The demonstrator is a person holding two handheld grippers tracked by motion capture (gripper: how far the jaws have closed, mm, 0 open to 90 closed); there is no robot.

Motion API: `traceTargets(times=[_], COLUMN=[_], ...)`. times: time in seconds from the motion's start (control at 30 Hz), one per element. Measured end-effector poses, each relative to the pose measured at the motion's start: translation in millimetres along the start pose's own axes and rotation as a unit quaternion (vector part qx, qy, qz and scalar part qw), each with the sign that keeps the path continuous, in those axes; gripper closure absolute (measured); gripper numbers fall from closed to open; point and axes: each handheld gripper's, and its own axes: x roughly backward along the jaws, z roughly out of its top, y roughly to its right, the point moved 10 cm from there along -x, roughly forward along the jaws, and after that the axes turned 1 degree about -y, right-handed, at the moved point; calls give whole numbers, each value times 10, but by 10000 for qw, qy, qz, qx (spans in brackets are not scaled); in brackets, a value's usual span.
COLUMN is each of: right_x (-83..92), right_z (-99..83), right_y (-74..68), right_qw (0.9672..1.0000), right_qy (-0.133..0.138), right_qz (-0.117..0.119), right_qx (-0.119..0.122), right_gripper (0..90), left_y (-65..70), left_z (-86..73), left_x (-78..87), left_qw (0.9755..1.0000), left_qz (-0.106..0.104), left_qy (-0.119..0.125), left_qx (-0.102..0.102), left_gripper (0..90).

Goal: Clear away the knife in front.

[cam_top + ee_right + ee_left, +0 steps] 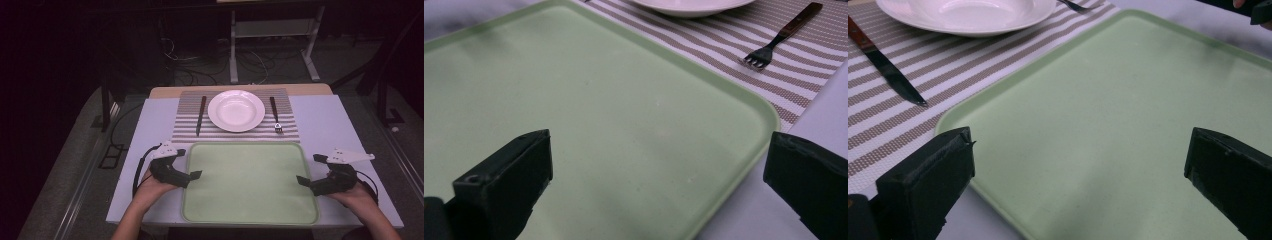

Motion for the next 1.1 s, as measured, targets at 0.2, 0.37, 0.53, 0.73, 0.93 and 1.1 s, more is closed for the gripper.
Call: traceTargets(times=[0.2,0.37,0.53,0.73,0.93,1.1], right_x=[2,-2,16,2,-15,-21], right_z=[5,13,15,23,19,20], right_y=[-7,-21,-39,-45,-50,-50], right_qw=[10000,10000,10000,9999,10000,10000], right_qy=[24,44,88,91,63,60], right_qz=[7,27,35,60,62,66], right_qx=[15,9,4,20,31,25], right_gripper=[0,0,0,0,0,0], left_y=[-6,-38,-74,-126,-195,-241], left_z=[36,94,147,200,237,252], left_x=[22,23,0,-38,-74,-106], left_qw=[9999,9999,9998,9997,9997,9996], left_qz=[63,75,103,104,110,150], left_qy=[80,151,188,199,236,232], left_qx=[-18,-7,-14,-12,32,72], left_gripper=[0,0,0,0,2,5])
